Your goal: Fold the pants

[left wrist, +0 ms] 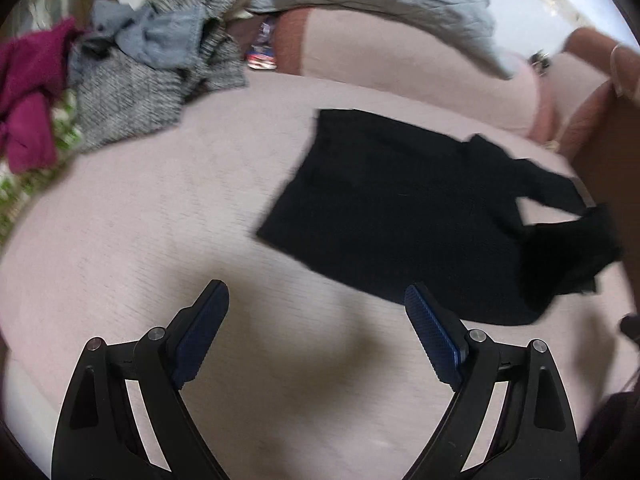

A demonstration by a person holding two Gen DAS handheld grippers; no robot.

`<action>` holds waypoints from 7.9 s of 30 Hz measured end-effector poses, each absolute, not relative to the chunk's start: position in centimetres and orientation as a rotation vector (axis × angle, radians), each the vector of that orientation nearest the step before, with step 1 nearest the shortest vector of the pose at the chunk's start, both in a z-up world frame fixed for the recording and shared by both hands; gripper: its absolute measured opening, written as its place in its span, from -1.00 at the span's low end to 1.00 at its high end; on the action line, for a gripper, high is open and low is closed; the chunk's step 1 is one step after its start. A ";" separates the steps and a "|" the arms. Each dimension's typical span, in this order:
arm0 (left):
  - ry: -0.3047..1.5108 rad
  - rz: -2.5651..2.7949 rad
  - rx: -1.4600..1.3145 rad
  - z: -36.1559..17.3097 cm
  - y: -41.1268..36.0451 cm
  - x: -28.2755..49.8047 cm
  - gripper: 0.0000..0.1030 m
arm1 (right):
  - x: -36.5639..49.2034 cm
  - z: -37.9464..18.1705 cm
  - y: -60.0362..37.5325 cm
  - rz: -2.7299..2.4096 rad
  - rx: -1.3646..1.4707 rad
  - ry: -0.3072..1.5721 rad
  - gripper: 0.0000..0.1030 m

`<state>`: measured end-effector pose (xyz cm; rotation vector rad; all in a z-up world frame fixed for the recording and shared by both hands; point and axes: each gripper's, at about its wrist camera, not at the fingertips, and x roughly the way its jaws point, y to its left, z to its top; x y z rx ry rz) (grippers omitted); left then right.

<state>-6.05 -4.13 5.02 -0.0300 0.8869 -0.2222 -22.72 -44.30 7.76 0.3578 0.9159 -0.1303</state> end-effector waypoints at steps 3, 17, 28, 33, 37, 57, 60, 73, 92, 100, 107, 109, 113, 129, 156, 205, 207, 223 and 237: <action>0.945 -0.261 -0.121 4.0 -4.9 -6.4 0.75 | -22.8 7.6 -44.3 -0.159 0.326 0.918 0.96; 0.997 -0.210 -0.301 1.6 -5.6 -3.3 0.75 | -20.2 5.8 -40.3 0.070 0.476 0.926 0.77; 0.962 -0.163 -0.250 1.2 -8.1 -0.9 0.75 | -13.6 4.7 -34.8 0.111 0.525 0.857 0.77; 0.961 -0.144 -0.232 1.1 -9.0 0.0 0.75 | -11.3 3.7 -34.2 0.067 0.476 0.904 -0.31; 0.922 -0.138 -0.229 1.5 -8.9 0.1 -0.26 | -12.4 3.8 -34.9 0.116 0.486 0.902 -0.73; 0.902 -0.137 -0.267 3.4 -2.2 -5.9 -0.89 | -16.7 4.0 -33.9 0.260 0.547 0.989 -0.34; 0.886 -0.164 -0.244 4.2 -3.2 -6.6 -0.88 | -18.0 5.4 -35.3 0.247 0.494 0.967 0.04; 0.950 -0.362 -0.243 5.2 -10.1 -7.6 -0.84 | -20.2 9.7 -47.8 -0.069 0.415 0.884 0.05; 0.981 -0.701 -0.041 5.3 -24.8 -8.9 -0.84 | -13.4 7.5 -51.3 0.117 0.493 0.946 -0.92; 0.991 -0.672 -0.094 5.0 -24.7 -8.5 -0.84 | -17.4 10.6 -57.3 -0.137 0.732 0.845 -0.85; 0.963 -0.667 -0.056 5.7 -24.8 -8.8 -0.84 | -10.8 9.0 -57.1 -0.053 0.704 0.848 0.19; 0.958 -0.653 -0.037 5.5 -24.9 -8.8 -0.84 | -13.4 9.8 -57.8 -0.095 0.663 0.801 0.21; 0.978 -0.609 -0.088 4.6 -23.4 -8.4 -0.84 | -16.2 7.4 -59.0 -0.217 0.564 0.889 0.21; 0.946 -0.122 -0.425 3.1 -1.6 -5.4 -0.84 | -21.9 6.3 -61.9 -0.234 0.635 0.785 -0.87; 0.899 -0.210 -0.600 2.5 -3.5 -1.4 0.43 | -21.8 3.4 -62.6 -0.221 0.658 0.927 -0.87; 0.969 -0.558 0.079 8.1 -10.9 5.7 0.43 | 0.0 10.8 -45.9 0.408 -0.272 0.874 0.24; 0.972 -0.566 0.138 7.2 -11.7 7.9 0.43 | 2.1 9.8 -43.9 0.468 -0.380 0.897 0.24; 0.998 -0.679 0.559 1.5 -18.1 14.1 0.44 | 13.5 3.1 -41.7 0.551 -0.553 1.092 0.33; 0.804 -0.671 0.417 7.2 -16.2 8.8 -0.88 | 1.5 10.6 -41.6 0.435 -0.621 0.817 -0.94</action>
